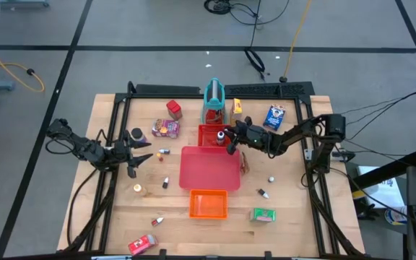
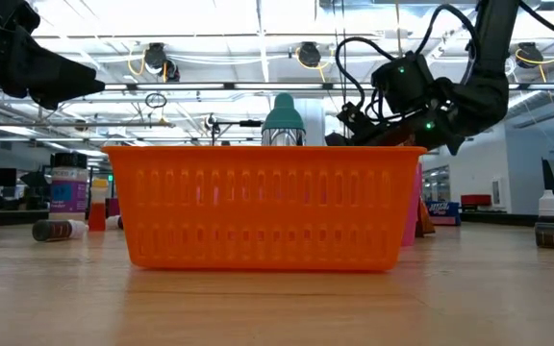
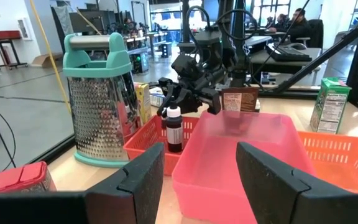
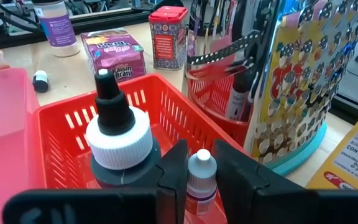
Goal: Pick & Place Kitchen Items
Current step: Put the small orange food coloring bottle into the red bin, then put the blue cereal box into the pink bin
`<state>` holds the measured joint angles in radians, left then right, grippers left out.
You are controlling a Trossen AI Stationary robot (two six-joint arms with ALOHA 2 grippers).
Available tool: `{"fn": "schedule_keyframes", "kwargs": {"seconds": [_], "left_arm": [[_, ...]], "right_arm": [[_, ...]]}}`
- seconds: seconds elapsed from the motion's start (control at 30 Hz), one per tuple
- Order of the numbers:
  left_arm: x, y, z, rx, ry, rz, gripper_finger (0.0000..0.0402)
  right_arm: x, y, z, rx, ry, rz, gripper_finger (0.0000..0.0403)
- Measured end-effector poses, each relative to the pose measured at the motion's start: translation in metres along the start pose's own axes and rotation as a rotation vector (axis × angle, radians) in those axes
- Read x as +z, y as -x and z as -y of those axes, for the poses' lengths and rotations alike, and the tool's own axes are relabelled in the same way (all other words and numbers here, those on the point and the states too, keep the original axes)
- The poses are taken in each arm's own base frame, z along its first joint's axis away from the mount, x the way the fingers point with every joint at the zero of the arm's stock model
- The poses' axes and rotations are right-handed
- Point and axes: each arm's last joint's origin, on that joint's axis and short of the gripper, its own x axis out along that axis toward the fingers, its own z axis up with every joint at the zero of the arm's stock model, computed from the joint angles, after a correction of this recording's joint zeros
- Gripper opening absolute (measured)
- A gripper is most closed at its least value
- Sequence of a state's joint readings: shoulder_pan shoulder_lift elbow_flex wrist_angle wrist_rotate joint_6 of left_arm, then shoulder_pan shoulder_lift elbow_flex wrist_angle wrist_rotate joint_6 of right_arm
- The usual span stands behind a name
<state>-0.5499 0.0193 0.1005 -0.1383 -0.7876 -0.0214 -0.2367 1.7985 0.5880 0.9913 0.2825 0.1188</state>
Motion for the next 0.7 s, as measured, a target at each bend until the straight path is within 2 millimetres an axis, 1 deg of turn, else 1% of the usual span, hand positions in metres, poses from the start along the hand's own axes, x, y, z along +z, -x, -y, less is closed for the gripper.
{"fn": "schedule_keyframes", "kwargs": {"seconds": [0.17, 0.47, 0.7], "left_arm": [[0.0000, 0.0000, 0.0000, 0.000, 0.001, 0.000, 0.0200], [0.0000, 0.0000, 0.0000, 0.000, 0.002, 0.000, 0.0200], [0.0000, 0.0000, 0.0000, 0.000, 0.002, 0.000, 0.0200]], "right_arm": [[0.0003, 0.0000, 0.0000, 0.000, -0.001, 0.003, 0.0063], [0.0002, 0.0000, 0.0000, 0.001, -0.001, 0.002, 0.0077], [0.0003, 0.0000, 0.0000, 0.000, -0.001, 0.003, 0.0100]]}}
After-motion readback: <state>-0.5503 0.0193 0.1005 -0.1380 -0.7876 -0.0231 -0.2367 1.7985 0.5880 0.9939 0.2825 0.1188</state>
